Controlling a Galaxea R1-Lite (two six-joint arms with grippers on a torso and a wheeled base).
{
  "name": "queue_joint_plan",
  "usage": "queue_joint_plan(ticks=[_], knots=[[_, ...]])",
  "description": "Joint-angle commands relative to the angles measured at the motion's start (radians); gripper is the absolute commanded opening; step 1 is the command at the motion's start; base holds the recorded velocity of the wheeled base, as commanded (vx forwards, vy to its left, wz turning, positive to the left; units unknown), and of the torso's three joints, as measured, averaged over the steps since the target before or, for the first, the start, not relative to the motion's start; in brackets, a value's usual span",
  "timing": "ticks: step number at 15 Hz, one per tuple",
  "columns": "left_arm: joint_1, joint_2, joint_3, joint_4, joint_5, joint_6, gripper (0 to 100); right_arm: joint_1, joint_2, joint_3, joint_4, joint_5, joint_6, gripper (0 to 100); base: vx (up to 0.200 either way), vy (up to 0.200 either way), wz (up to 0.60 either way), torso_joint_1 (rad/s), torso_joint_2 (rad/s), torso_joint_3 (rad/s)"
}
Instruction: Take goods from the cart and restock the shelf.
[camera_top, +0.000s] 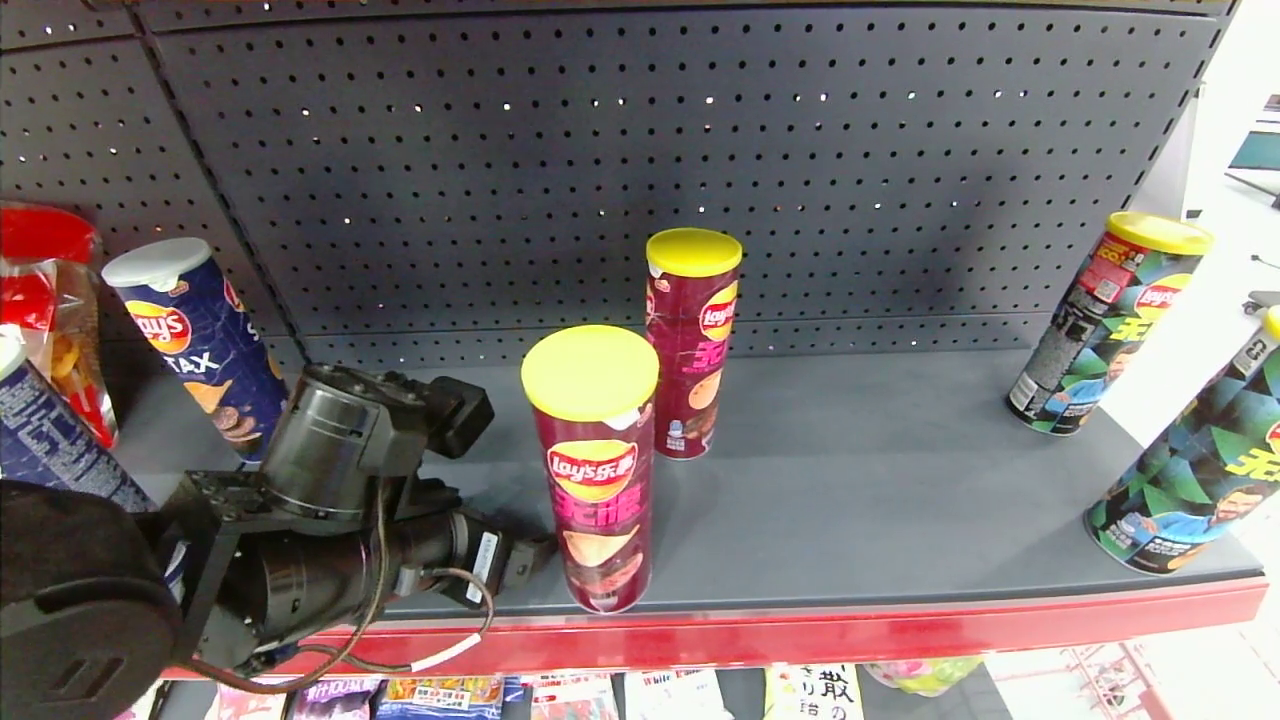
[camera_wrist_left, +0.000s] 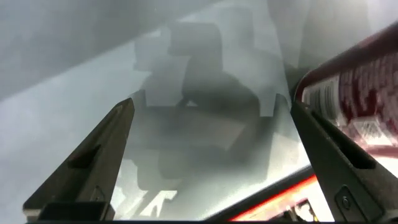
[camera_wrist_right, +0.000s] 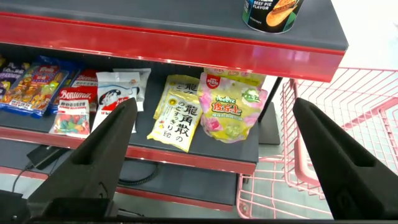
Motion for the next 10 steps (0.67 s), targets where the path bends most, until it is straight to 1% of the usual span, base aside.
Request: queue_joint_plan(ticks=[1, 3, 4, 6, 10], knots=[[-0.003, -0.040, 0.003, 0.030, -0.003, 0.000, 100, 0.000, 0.001, 0.000, 0.000, 0.000, 0.000, 100, 0.000, 0.000, 0.00, 0.000, 0.00, 0.000], [-0.014, -0.117, 0.000, 0.166, -0.012, 0.000, 100, 0.000, 0.001, 0.000, 0.000, 0.000, 0.000, 100, 0.000, 0.000, 0.00, 0.000, 0.00, 0.000], [-0.014, -0.123, -0.002, 0.189, -0.014, 0.000, 100, 0.000, 0.001, 0.000, 0.000, 0.000, 0.000, 100, 0.000, 0.000, 0.00, 0.000, 0.00, 0.000], [-0.016, -0.110, -0.015, 0.186, -0.014, -0.002, 100, 0.000, 0.001, 0.000, 0.000, 0.000, 0.000, 100, 0.000, 0.000, 0.00, 0.000, 0.00, 0.000], [-0.026, -0.038, -0.037, 0.125, -0.009, -0.002, 100, 0.000, 0.001, 0.000, 0.000, 0.000, 0.000, 100, 0.000, 0.000, 0.00, 0.000, 0.00, 0.000]])
